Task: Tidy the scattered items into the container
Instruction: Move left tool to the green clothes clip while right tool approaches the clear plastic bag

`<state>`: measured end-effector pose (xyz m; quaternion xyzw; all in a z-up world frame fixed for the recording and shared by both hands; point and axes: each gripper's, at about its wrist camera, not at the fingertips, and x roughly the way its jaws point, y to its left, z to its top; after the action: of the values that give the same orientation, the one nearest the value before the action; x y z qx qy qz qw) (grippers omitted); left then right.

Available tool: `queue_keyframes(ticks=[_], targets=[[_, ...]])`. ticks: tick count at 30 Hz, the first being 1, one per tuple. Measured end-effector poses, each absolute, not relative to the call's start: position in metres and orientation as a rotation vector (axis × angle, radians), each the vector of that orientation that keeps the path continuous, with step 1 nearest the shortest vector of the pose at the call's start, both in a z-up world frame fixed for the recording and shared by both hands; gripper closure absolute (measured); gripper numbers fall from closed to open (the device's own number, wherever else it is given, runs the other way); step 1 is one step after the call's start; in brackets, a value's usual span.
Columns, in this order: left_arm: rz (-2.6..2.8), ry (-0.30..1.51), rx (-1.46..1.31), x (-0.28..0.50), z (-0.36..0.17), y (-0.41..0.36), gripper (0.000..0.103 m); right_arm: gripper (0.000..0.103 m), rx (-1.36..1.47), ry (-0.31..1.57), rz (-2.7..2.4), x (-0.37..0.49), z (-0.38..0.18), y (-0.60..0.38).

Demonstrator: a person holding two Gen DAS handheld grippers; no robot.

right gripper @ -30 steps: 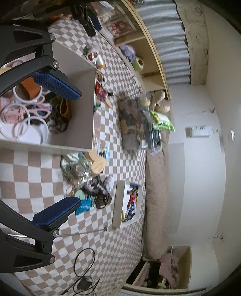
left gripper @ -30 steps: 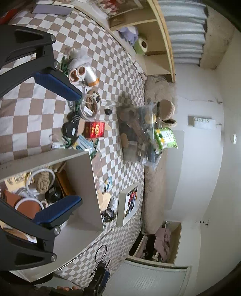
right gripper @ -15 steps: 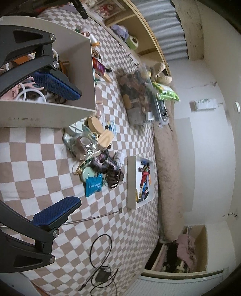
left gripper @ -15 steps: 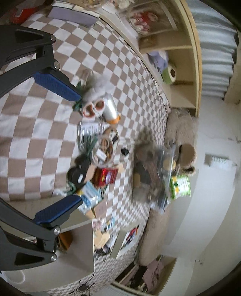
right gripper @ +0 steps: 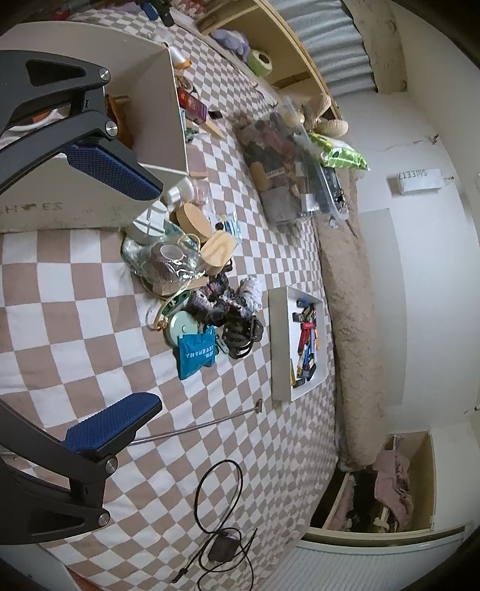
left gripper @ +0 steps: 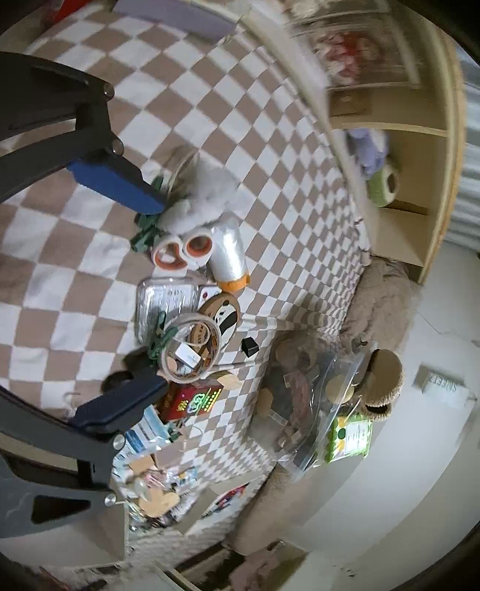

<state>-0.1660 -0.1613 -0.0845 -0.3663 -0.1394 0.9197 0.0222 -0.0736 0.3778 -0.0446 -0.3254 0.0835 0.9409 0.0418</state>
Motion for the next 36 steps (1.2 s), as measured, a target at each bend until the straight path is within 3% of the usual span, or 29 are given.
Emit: queue_keyframes(ticks=[4,6,11,15,22,30,31,32,33,36], targets=[[2.812,-0.437,-1.151,-0.182,-0.089,-0.15,0.018,0.0,-1.018,0.274,2.866,-0.084,-0.049,0.383],[2.786,-0.441,-1.172,-0.19,-0.092,-0.144,0.029,0.0,-1.033,0.287,2.857,-0.09,-0.052,0.386],[2.746,-0.454,-1.235,-0.211,-0.103,-0.132,0.029,0.0,-1.053,0.307,2.836,-0.106,-0.057,0.392],[2.703,-0.475,-1.303,-0.224,-0.115,-0.124,0.052,0.0,-1.066,0.329,2.817,-0.12,-0.063,0.398],[2.676,-0.494,-1.379,-0.237,-0.135,-0.115,0.054,0.0,-1.057,0.349,2.809,-0.142,-0.076,0.403],[2.711,-0.564,-1.374,-0.243,-0.147,-0.115,0.055,0.0,-1.039,0.566,2.786,-0.145,-0.099,0.426],[2.714,-0.555,-1.367,-0.243,-0.148,-0.113,0.059,0.0,-1.05,0.616,2.78,-0.144,-0.105,0.43],[2.714,-0.541,-1.367,-0.243,-0.149,-0.111,0.07,0.0,-1.061,0.657,2.779,-0.145,-0.107,0.432],[2.708,-0.535,-1.371,-0.242,-0.151,-0.11,0.075,0.0,-1.071,0.7,2.779,-0.144,-0.11,0.433],[2.706,-0.538,-1.355,-0.239,-0.151,-0.11,0.076,0.0,-1.089,0.799,2.803,-0.144,-0.114,0.433]])
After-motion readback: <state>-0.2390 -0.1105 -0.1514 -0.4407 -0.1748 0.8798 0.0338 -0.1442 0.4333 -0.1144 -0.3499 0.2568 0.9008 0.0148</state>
